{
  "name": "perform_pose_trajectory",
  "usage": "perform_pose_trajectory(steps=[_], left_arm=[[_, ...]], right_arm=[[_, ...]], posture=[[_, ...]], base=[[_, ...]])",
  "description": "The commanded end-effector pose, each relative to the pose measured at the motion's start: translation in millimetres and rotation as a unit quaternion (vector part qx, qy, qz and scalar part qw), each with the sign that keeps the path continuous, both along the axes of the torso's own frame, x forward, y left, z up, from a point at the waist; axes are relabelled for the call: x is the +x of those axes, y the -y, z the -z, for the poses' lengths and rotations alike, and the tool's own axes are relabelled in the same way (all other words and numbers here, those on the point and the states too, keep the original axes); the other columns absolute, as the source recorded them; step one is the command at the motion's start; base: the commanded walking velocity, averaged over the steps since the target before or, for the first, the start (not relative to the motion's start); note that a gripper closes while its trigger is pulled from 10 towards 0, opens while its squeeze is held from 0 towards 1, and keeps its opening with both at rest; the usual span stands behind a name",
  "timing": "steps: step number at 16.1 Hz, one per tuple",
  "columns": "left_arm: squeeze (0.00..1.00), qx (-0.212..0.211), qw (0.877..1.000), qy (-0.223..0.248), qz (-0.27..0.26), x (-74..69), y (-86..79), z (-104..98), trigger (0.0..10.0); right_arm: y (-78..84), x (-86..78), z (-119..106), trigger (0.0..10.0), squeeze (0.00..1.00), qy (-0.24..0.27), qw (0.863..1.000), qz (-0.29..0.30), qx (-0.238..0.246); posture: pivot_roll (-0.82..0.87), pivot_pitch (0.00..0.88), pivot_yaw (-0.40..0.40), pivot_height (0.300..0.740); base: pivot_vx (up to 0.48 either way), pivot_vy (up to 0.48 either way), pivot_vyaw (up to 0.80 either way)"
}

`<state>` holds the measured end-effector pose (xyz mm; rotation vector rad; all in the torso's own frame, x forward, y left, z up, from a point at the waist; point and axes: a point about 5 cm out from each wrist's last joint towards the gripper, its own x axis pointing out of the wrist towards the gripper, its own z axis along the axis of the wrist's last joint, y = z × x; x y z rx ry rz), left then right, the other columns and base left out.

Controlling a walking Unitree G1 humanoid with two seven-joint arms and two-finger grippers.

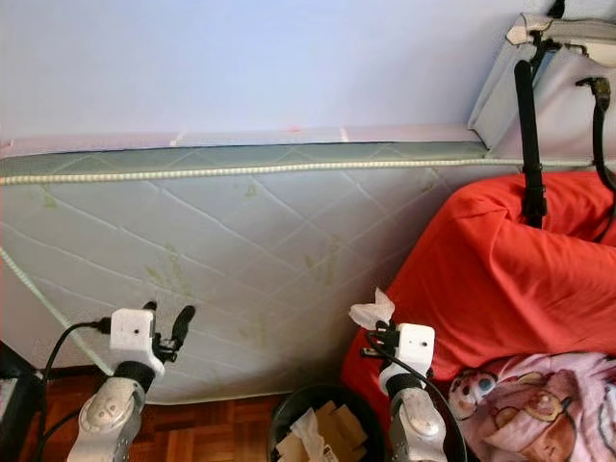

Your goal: Clean up the room

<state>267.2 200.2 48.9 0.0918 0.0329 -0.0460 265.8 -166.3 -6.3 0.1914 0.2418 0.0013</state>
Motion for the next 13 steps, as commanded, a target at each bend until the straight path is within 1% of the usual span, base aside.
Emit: perform_pose_trajectory(steps=[1, 2, 4, 9, 13], left_arm=[[0.0, 0.006, 1.0, 0.002, 0.012, 3.3, 1.3, -3.7, 10.0], [0.0, 0.006, 1.0, 0.0, 0.014, 4.6, 0.8, -4.5, 10.0], [0.0, 0.003, 1.0, -0.001, 0.008, 6.0, 0.6, -4.6, 10.0], [0.0, -0.002, 1.0, -0.004, -0.003, 1.3, -0.3, -2.0, 10.0], [0.0, -0.001, 1.0, -0.006, -0.003, 1.7, 0.9, -2.0, 10.0]], right_arm=[[-1.0, 1.6, -1.7, 10.0, 0.0, 0.003, 1.0, 0.003, 0.0], [-2.8, -0.1, -0.3, 10.0, 0.0, 0.002, 1.0, 0.005, 0.002], [-4.1, -4.0, 5.1, 10.0, 0.0, -0.018, 1.0, 0.001, -0.002], [-2.7, -5.0, 6.3, 10.0, 0.0, -0.023, 1.0, -0.007, -0.008], [-5.2, -6.0, 5.3, 10.0, 0.0, -0.013, 1.0, -0.017, -0.011]], posture=[[0.06, 0.0, -0.016, 0.74], [0.06, 0.0, -0.013, 0.74], [0.05, 0.0, -0.023, 0.736], [0.07, 0.0, -0.042, 0.681], [0.07, 0.0, -0.055, 0.681]], base=[[0.0, 0.0, 0.0], [0.0, 0.0, 0.0], [0.0, 0.0, 0.0], [0.0, 0.0, 0.0], [0.0, 0.0, 0.0]])
